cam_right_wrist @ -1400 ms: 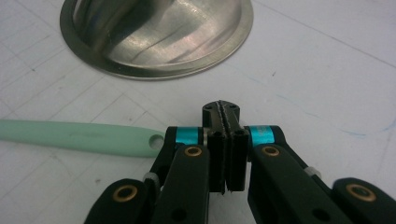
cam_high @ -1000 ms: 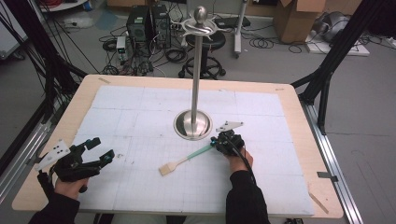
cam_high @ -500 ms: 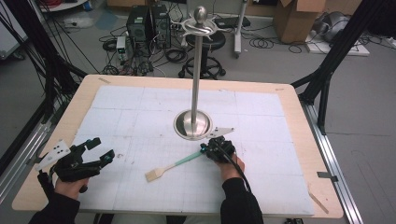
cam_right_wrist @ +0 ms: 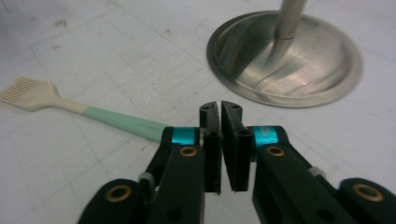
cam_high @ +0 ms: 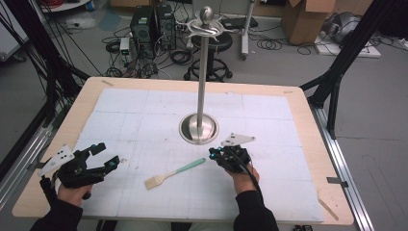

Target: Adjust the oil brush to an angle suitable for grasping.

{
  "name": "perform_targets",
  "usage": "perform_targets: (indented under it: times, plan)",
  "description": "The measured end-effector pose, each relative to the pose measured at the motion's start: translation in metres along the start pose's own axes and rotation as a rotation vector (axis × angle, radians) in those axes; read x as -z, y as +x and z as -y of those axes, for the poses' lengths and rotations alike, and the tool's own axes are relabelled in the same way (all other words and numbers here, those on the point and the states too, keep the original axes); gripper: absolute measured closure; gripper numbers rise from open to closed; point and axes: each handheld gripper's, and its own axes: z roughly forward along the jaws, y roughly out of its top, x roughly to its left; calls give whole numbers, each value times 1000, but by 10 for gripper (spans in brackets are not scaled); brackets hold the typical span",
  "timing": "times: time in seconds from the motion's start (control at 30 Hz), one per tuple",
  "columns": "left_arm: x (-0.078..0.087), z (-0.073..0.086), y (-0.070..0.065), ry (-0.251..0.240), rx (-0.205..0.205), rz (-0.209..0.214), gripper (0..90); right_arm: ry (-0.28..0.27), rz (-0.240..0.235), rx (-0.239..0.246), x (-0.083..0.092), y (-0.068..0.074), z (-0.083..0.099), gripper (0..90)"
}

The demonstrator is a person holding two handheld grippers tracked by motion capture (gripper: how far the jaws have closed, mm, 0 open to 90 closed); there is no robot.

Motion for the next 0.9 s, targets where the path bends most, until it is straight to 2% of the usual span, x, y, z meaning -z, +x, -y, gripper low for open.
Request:
perform_targets:
  times: [0.1,0.17,0.2,0.23,0.3,0.33,0.37,0.4,0.5,0.53,0.67,0.8,0.9]
  plan:
    - [0,0,-1,-4,6,14,182,-46,21,-13,19,-3,7,729]
    - [0,0,-1,-11,15,23,182,-87,74,-23,36,-4,14,595]
    - [0,-1,-2,-11,13,24,181,-109,103,-51,46,-6,19,514]
    - [0,-1,-2,-13,15,28,181,-142,130,-103,63,-9,26,391]
    - [0,-1,-3,-13,12,33,180,-152,143,-116,68,-10,29,356]
    - [1,-1,-3,-13,15,35,179,-166,162,-129,78,-10,33,296]
    - [1,-2,-3,-11,17,38,174,-205,185,-136,90,-10,38,204]
    - [1,-2,-3,-12,19,40,174,-205,185,-136,90,-10,38,204]
    - [1,-3,-4,-18,25,51,167,-270,197,-132,115,-7,47,178]
    - [1,-3,-4,-19,19,53,167,-270,197,-132,115,-7,47,178]
    - [0,-4,-8,-21,4,69,175,-275,215,-118,134,-5,59,164]
    - [0,-6,-14,-14,-33,77,186,-277,232,-120,149,-2,73,163]
    - [-1,-8,-19,-19,-44,88,188,-288,247,-111,156,0,75,163]
